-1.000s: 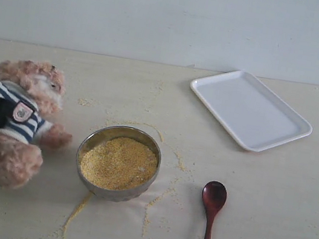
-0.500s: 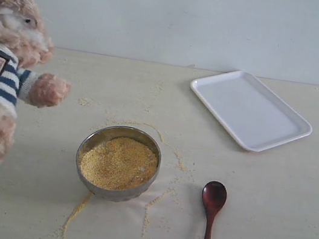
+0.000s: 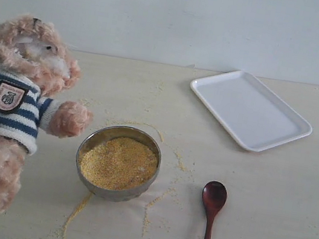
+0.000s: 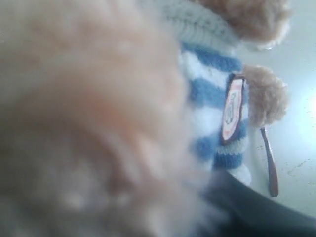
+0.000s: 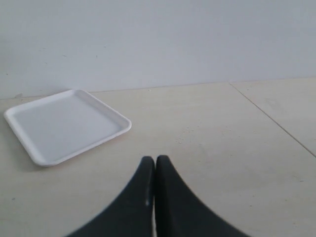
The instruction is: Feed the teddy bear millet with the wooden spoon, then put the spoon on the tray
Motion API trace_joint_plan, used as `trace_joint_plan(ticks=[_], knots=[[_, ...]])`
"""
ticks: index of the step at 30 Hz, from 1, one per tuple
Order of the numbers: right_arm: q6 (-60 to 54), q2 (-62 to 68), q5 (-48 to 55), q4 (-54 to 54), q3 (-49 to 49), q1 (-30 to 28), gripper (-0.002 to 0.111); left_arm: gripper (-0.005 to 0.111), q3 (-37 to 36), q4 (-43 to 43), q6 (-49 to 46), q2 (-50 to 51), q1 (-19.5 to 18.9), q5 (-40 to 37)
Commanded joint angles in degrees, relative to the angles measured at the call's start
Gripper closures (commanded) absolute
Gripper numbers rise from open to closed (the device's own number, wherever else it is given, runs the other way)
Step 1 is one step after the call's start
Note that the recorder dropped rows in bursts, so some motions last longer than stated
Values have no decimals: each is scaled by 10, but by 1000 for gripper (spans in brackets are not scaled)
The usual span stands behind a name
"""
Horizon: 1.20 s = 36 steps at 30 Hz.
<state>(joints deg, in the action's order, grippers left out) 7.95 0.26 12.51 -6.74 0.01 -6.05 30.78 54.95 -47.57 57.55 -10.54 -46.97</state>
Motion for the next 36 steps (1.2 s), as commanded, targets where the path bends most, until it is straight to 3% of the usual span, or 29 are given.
trace_joint_plan(ticks=[1, 10, 32, 34, 36], knots=[[-2, -3, -7, -1, 0, -1, 108, 102, -11, 56, -32, -5, 4, 39], [-2, -3, -7, 0, 0, -1, 108, 102, -32, 181, -128, -5, 4, 58], [-39, -3, -20, -34, 0, -1, 108, 102, -32, 160, -155, -5, 4, 55], [-1, -3, -68, 13, 0, -1, 108, 102, -32, 160, -155, -5, 4, 55], [92, -3, -131, 132, 0, -1, 108, 102, -32, 160, -159, -5, 4, 56]])
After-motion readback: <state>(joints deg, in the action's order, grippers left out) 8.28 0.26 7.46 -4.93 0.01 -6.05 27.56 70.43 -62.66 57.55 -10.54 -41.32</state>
